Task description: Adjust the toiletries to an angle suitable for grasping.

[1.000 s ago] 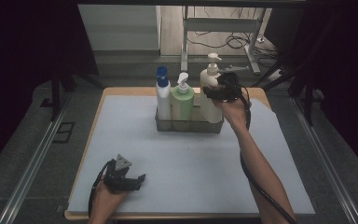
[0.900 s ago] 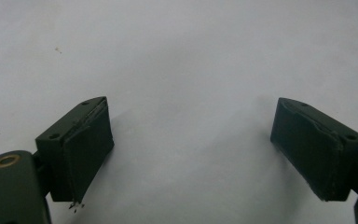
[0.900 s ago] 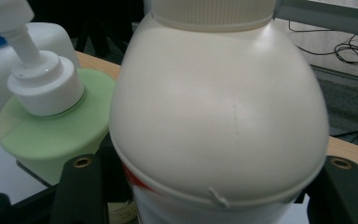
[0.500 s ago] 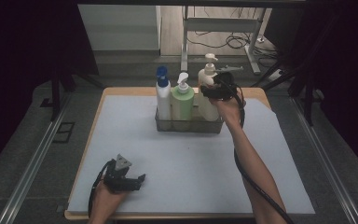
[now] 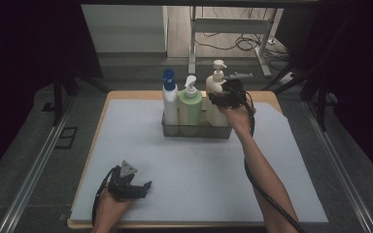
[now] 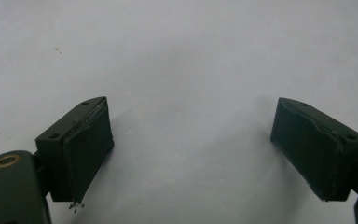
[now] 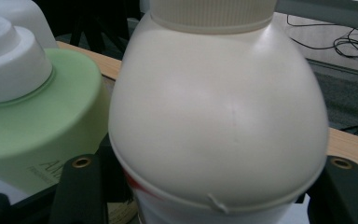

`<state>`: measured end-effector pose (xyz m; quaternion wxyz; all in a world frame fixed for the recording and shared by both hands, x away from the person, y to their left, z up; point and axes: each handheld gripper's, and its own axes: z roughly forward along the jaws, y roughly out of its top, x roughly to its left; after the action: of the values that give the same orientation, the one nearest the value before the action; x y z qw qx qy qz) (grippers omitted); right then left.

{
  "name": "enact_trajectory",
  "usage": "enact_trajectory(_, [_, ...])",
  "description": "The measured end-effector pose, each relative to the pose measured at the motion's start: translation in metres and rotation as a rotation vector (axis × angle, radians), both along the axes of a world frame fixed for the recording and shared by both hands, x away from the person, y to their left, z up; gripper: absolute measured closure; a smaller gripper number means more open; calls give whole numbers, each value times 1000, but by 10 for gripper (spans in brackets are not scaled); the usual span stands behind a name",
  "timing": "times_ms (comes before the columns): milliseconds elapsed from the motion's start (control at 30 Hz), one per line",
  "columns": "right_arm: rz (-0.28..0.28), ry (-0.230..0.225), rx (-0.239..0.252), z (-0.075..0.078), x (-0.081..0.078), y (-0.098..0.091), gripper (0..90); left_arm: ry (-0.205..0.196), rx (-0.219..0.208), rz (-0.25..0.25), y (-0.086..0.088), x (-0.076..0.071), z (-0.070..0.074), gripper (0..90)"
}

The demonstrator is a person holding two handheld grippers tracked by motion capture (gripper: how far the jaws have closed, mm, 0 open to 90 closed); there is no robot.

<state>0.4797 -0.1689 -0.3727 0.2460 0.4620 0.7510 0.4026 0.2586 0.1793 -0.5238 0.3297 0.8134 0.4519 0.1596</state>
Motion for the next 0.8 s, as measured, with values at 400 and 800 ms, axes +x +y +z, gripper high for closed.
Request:
enact_trajectory(400, [14, 46, -11, -8, -8, 0, 373, 0, 0, 0, 0, 0, 0, 123])
enact_trajectory(800, [33, 72, -18, -19, -15, 3, 372, -1, 1, 0, 0, 0, 0, 123])
